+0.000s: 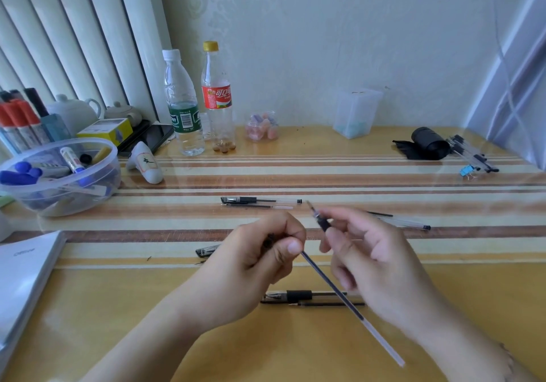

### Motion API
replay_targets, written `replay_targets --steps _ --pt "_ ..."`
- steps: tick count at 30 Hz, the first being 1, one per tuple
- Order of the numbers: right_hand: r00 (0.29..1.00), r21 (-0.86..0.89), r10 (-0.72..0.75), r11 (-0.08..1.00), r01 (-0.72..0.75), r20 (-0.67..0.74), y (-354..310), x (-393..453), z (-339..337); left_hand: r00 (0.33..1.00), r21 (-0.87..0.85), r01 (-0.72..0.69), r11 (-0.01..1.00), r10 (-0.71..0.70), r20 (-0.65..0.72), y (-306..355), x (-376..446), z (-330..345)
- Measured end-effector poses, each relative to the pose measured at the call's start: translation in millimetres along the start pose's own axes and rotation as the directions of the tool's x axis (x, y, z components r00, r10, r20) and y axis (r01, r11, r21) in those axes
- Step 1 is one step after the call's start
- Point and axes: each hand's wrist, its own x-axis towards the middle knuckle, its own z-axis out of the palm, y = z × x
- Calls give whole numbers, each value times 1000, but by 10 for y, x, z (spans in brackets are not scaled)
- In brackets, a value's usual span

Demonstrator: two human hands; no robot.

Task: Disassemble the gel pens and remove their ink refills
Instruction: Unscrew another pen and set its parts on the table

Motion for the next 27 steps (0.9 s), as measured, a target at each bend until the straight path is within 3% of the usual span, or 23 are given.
replay_targets --steps 3,5,9,12,18,22,27 --pt "997 284 76 957 -64 -28 -93 10 -76 997 26 17 1000 -15 -78 -15 15 -12" --pt "996 318 72 945 -83 47 -131 -5 -119 991 42 15 999 -9 -134 -19 27 -12" --pt "979 51 89 994 -100 182 -92 -13 -89 988 92 37 995 -22 -155 -18 25 15" --pt "974 -14 92 996 -91 207 -89 -17 -80 989 100 55 993 -40 -142 -33 25 18" --pt "975 -191 67 981 -26 213 -95 -30 -117 947 -196 35 980 -96 -308 -24 70 -138" --pt "978 -422 12 903 79 209 -69 -42 -86 956 32 -5 999 15 -294 14 40 -118" --pt "975 -481 -27 866 133 222 -80 -38 -77 962 400 -101 911 191 -193 23 44 -61"
